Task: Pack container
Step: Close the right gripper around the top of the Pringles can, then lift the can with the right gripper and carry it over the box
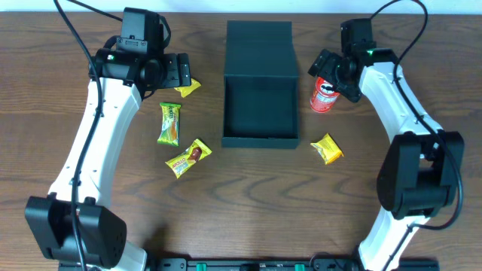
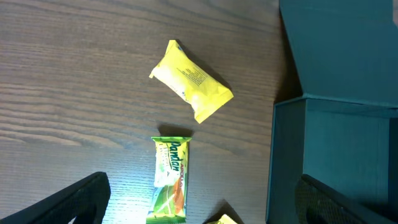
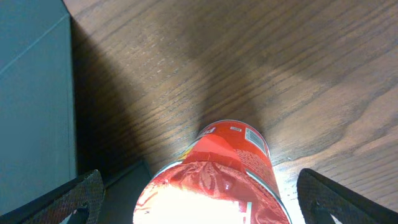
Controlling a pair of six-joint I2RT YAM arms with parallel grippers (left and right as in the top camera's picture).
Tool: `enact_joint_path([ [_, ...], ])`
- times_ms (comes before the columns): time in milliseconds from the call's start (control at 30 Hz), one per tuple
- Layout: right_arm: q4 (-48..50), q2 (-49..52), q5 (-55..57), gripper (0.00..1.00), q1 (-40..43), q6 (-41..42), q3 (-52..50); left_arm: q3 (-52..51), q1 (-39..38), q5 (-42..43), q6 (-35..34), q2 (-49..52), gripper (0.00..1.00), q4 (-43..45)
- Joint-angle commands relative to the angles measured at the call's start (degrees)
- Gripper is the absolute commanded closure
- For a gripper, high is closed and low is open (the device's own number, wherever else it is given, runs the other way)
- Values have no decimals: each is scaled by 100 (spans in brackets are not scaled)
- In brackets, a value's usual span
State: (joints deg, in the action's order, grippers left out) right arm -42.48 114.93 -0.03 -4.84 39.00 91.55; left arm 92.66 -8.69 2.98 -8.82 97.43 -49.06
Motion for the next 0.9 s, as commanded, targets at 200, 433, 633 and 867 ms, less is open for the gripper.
enact_joint_path([
  [200, -153, 199, -46, 10, -50, 470, 63, 116, 9, -66, -20, 72, 5, 7],
  [433, -162, 199, -48, 27, -50, 470, 63, 116, 9, -66, -20, 72, 5, 7],
  [633, -166, 199, -258, 31, -50, 472, 63, 116, 9, -66, -20, 72, 5, 20],
  [867, -175, 166, -581, 32, -48, 466, 74, 116, 9, -63, -20, 72, 5, 24],
])
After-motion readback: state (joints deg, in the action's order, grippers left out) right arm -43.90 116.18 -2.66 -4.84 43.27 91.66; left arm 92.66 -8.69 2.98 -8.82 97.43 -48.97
